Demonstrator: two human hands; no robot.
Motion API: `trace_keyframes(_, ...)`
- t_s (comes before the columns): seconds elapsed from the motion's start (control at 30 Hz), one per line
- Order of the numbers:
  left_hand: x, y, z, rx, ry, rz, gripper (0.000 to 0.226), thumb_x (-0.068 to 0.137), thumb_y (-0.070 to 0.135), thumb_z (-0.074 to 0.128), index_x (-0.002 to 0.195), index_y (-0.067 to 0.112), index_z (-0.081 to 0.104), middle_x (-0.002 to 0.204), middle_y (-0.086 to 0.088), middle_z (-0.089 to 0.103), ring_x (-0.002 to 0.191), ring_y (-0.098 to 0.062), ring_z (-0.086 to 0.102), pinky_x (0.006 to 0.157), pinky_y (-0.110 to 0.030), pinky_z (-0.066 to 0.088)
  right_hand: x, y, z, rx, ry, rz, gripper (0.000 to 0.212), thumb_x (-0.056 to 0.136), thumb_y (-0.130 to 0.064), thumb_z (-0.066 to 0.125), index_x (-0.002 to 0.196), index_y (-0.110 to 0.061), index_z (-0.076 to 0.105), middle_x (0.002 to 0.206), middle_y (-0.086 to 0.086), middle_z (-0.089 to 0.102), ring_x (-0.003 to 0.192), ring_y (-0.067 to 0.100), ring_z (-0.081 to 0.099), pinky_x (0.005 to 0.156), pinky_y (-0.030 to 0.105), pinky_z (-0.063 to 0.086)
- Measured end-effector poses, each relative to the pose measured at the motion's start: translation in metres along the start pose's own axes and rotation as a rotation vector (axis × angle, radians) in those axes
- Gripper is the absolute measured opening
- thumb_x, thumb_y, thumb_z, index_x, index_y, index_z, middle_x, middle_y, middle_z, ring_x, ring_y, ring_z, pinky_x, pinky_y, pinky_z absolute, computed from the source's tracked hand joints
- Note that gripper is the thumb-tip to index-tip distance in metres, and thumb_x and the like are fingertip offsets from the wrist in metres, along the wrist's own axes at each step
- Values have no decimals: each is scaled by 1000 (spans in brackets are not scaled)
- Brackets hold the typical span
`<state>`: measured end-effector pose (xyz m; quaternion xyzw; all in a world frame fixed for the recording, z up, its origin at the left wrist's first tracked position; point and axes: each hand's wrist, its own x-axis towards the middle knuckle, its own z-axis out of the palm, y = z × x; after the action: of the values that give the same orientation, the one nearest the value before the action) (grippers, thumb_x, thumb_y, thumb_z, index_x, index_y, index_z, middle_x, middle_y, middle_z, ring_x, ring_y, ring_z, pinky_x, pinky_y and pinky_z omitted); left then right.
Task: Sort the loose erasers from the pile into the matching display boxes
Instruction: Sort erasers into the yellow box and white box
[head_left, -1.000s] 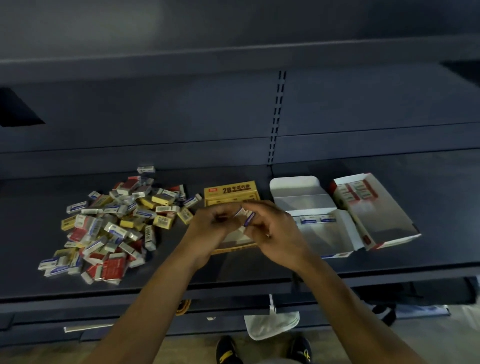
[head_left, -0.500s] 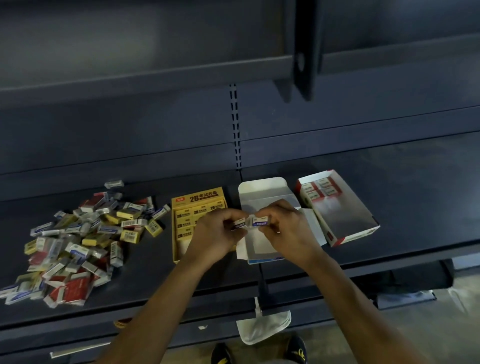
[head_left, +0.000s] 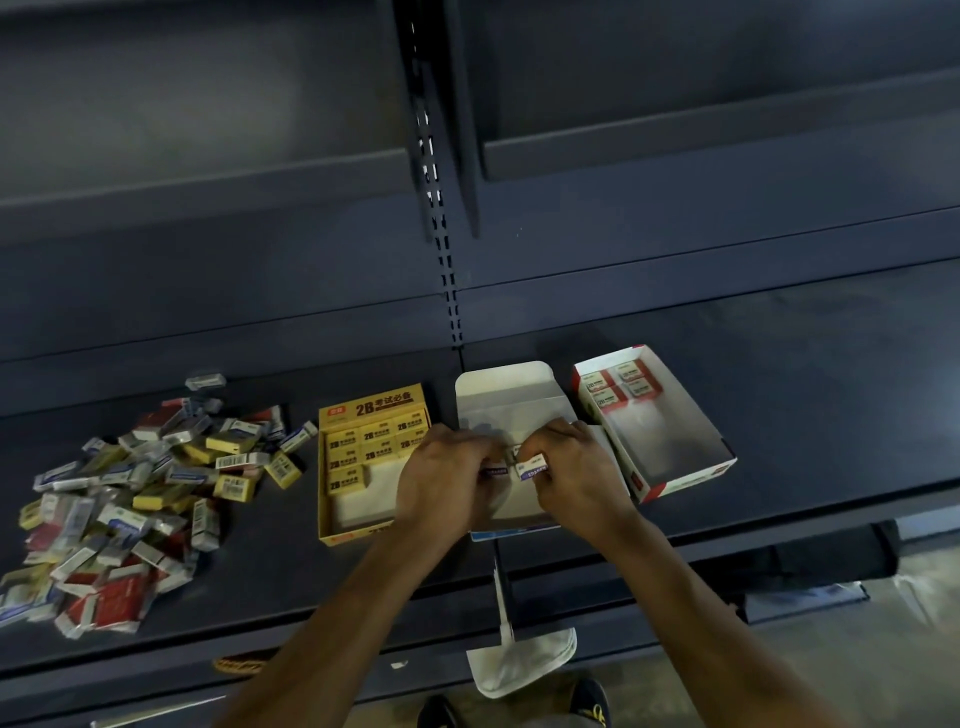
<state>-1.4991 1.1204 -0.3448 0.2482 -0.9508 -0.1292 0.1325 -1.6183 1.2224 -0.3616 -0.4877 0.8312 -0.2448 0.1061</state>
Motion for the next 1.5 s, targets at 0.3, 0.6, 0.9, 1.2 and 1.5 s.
trace_keyframes(0.3, 4, -3, 9, 130, -51, 73, 20, 55, 22, 77, 72, 16, 67, 69, -2, 66, 66, -21, 59, 54, -23, 46, 4, 1, 4, -37, -15, 24, 25, 80, -8, 64, 105, -11, 63, 118, 7, 54, 109, 26, 54, 87, 32, 49)
trace_keyframes(0.6, 3, -5, 4, 114, -92, 95, 22, 51, 15, 77, 69, 14, 65, 73, -2, 65, 67, -22, 58, 57, -23, 47, 3, 1, 8, -88, 9, 15, 25, 82, -11, 64, 106, -11, 60, 118, 8, 52, 109, 26, 54, 84, 32, 51)
trace_keyframes(0.9, 2, -7, 6, 79, -65, 99, 30, 68, 29, 39, 64, 16, 66, 75, 1, 67, 67, -16, 58, 60, -20, 44, 4, 0, 13, -78, 42, 22, 17, 82, -8, 64, 98, -9, 62, 114, 11, 56, 101, 27, 59, 79, 31, 53)
trace_keyframes(1.2, -1, -10, 15, 7, -112, -9, 18, 72, 10, 65, 90, 10, 69, 105, -5, 67, 92, -25, 56, 74, -28, 48, 3, -3, 13, -82, 46, -5, 11, 86, -11, 60, 96, -8, 62, 108, 9, 58, 92, 26, 62, 71, 27, 52)
trace_keyframes(1.5, -10, -21, 4, -199, 63, -79, 23, 78, 28, 56, 92, 16, 70, 91, 0, 66, 83, -15, 61, 73, -15, 40, -2, -16, 15, -72, 146, 38, 19, 74, 4, 61, 90, -6, 64, 97, 11, 63, 87, 29, 60, 62, 24, 43)
